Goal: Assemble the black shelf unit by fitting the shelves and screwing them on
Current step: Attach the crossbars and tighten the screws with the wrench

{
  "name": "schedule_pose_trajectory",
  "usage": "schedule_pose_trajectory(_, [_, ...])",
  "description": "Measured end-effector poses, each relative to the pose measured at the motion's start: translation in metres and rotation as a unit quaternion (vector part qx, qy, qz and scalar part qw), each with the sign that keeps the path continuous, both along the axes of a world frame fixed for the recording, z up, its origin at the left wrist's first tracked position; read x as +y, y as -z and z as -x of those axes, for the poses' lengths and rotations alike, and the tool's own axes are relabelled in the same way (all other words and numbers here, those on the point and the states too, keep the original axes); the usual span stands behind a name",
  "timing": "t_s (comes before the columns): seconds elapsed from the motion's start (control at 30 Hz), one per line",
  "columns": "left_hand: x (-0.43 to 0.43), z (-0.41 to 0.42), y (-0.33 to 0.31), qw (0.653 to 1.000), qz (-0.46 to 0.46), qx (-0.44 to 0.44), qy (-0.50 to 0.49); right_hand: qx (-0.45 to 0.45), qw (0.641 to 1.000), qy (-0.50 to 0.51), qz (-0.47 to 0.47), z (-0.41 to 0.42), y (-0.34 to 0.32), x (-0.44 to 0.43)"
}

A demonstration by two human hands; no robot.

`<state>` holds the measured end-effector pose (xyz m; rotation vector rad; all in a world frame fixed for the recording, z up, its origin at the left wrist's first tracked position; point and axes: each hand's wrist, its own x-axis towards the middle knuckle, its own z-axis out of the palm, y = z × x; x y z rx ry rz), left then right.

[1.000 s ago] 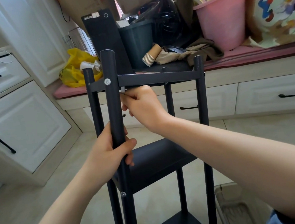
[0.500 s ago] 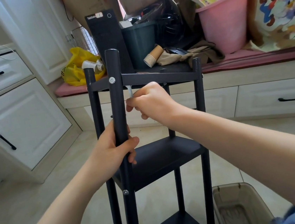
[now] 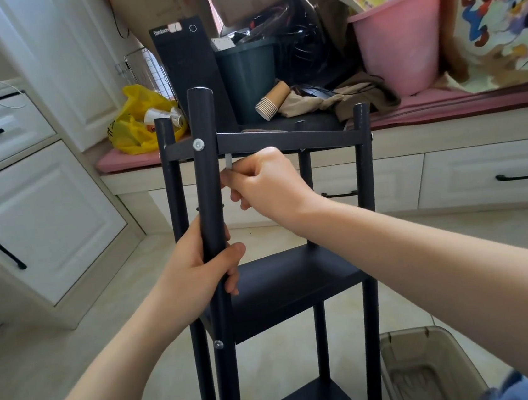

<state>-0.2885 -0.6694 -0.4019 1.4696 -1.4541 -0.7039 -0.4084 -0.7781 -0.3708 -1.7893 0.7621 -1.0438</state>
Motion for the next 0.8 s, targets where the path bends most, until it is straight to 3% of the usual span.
schedule_pose_trajectory(0.57, [-0.004, 0.003, 0.001, 1.0, 0.007, 0.027, 0.014, -0.092, 0.992, 0.078, 0.035, -0.028, 0.016, 0.002])
schedule_pose_trajectory(0.8, [-0.004, 0.0, 0.002, 1.0, 0.005, 0.023, 0.012, -0.067, 0.995, 0.053, 0.049, -0.022, 0.015, 0.003])
